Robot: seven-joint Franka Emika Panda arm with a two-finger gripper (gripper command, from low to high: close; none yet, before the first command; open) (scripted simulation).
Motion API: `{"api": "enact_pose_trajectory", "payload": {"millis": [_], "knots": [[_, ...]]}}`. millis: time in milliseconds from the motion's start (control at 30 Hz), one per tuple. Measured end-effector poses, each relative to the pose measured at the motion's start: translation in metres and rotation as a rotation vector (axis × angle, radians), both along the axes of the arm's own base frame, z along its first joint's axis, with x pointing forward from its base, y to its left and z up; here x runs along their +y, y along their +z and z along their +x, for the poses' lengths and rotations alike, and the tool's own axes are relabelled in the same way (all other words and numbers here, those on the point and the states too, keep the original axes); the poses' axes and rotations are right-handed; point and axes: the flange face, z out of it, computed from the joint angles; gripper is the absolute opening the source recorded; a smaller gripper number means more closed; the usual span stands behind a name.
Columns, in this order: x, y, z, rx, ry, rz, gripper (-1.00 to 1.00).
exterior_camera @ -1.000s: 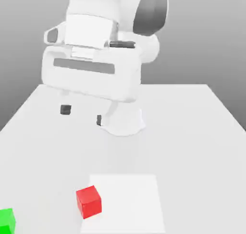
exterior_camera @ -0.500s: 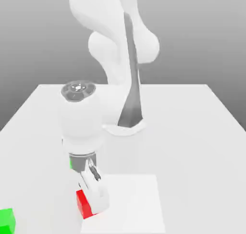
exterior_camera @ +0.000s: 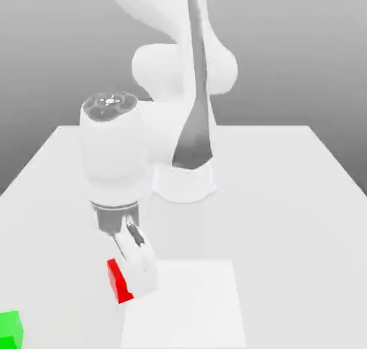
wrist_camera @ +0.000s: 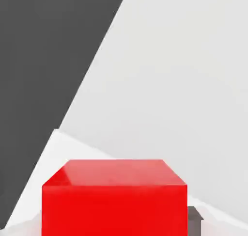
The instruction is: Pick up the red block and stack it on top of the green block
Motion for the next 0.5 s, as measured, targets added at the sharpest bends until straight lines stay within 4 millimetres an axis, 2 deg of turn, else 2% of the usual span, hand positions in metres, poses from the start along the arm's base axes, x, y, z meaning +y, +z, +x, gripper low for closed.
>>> {"api": "enact_pose_trajectory", "payload": {"millis": [133, 267, 333, 400, 433, 500], "knots": [[-0.065, 0.012, 0.022, -0.001, -0.066, 0.003, -1.00], [-0.135, 0.025, 0.033, 0.001, -0.128, -0.002, -1.00], [-0.152, 0.011, 0.035, 0.002, -0.142, -0.004, -1.00], [-0.156, -0.018, 0.035, 0.002, -0.146, -0.005, -1.00], [-0.157, -0.030, 0.035, 0.002, -0.146, -0.005, 1.00], [-0.157, -0.030, 0.035, 0.002, -0.146, -0.005, 1.00]]}}
